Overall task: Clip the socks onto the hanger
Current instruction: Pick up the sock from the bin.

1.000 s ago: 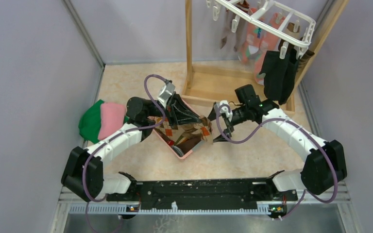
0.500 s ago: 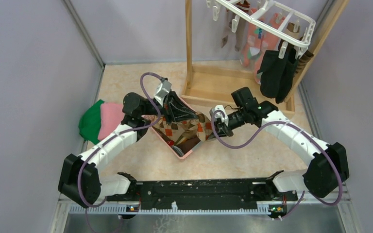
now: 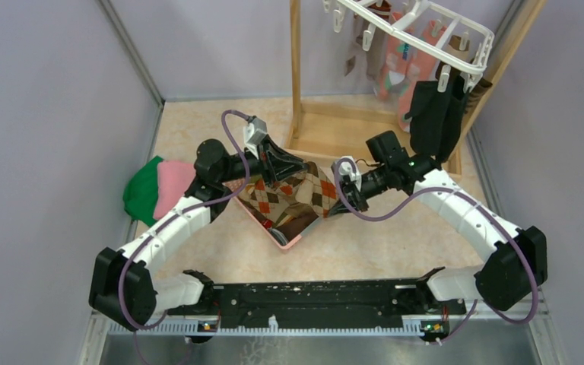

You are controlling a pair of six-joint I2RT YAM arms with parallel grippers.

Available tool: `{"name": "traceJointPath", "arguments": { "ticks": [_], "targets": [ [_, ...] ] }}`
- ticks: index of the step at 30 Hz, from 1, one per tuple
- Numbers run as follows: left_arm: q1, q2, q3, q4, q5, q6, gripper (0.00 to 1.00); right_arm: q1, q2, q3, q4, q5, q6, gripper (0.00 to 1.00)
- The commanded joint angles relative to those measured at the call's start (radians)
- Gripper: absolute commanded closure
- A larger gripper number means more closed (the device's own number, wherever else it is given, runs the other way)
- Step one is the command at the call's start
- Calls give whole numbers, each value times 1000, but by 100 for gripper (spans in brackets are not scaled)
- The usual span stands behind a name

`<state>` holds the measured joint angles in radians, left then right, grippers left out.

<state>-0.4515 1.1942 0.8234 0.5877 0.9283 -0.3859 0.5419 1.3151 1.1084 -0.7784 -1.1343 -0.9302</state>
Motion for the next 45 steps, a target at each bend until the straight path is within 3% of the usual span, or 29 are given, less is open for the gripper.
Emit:
{"name": "traceJointPath", "arguments": {
  "ticks": [1,4,9,15,20,22,25,28,34,37,43,45],
  "targets": [
    [13,19,-23,31,-34,4,89,-29,-25,90,-38,-136,24,100],
    [19,46,-27,72,3,-39,99,-33,-27,91,-36,-116,29,100],
    [44,50,-16,28,-13,-72,100,-54,-34,40,42,36,105,100],
    [69,101,46,-66,26,-175,100,-109,-48,46,30,27,108,80],
    [66,150,79,-18,135,-193,100,-109,-32,32,-12,84,21,67],
    [32,123,82,-67,114,-34,100,-109,-33,29,-36,82,-18,57],
    [-85,19,62,-241,-132,404,100,-109,-40,30,-64,39,-53,38],
    [-193,-68,-9,-214,-259,744,100,-109,-44,35,-43,9,-3,24],
    [-302,-165,-137,-174,-308,1327,100,-113,-37,52,91,-103,272,18],
    [-333,-188,-178,-191,-397,1504,100,-114,-39,25,191,-159,419,18],
    [-384,-202,-213,-208,-466,1622,100,-115,-13,-15,429,-134,735,18],
    [-400,-205,-213,-229,-488,1655,100,-115,11,-32,543,-132,929,17]
  ]
}}
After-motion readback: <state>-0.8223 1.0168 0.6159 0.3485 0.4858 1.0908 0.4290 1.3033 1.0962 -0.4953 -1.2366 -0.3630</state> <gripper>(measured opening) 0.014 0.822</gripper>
